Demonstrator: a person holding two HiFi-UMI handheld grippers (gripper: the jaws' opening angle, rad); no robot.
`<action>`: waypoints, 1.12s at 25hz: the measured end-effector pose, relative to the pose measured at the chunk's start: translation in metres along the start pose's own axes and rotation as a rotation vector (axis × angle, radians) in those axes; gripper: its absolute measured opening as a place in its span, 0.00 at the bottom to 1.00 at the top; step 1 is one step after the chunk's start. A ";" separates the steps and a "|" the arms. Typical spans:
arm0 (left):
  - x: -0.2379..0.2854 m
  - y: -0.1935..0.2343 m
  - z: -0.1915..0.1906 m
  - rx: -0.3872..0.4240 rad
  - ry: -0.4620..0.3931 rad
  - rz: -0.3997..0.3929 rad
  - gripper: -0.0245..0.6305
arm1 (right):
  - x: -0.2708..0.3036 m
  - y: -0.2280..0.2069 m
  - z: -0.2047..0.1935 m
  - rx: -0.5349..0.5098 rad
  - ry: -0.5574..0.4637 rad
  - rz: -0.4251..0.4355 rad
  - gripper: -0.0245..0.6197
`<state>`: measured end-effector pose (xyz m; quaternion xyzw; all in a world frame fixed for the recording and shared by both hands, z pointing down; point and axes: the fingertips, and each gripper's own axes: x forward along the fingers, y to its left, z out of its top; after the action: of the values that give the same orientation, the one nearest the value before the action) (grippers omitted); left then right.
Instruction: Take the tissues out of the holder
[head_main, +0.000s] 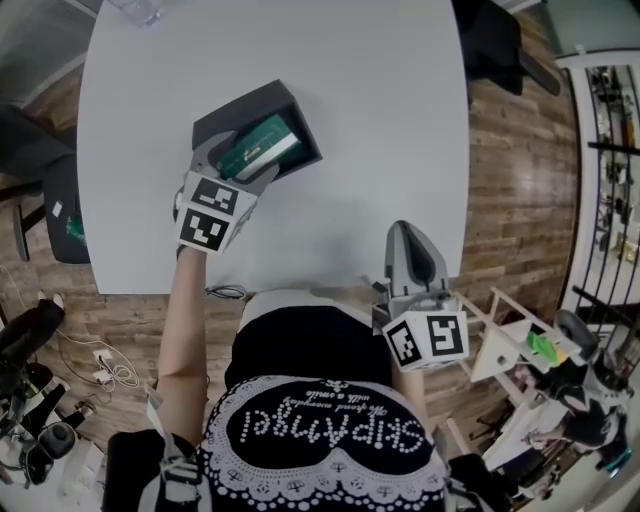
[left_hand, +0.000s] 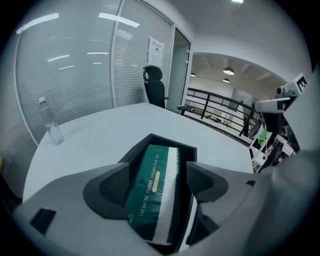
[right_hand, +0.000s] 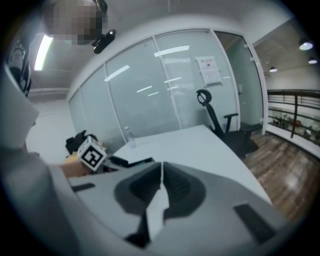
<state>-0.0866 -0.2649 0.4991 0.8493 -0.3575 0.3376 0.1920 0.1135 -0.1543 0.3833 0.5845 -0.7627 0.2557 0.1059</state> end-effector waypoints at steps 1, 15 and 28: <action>0.001 -0.001 0.000 0.002 0.007 0.000 0.57 | 0.000 0.000 0.000 0.000 0.002 0.002 0.09; 0.022 0.000 -0.019 -0.029 0.132 -0.015 0.60 | 0.001 -0.002 -0.002 0.004 0.002 -0.008 0.09; 0.034 0.007 -0.034 -0.054 0.273 0.022 0.59 | 0.009 0.007 -0.002 -0.001 0.016 0.013 0.09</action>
<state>-0.0893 -0.2670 0.5471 0.7859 -0.3464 0.4426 0.2577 0.1042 -0.1595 0.3871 0.5773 -0.7659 0.2606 0.1107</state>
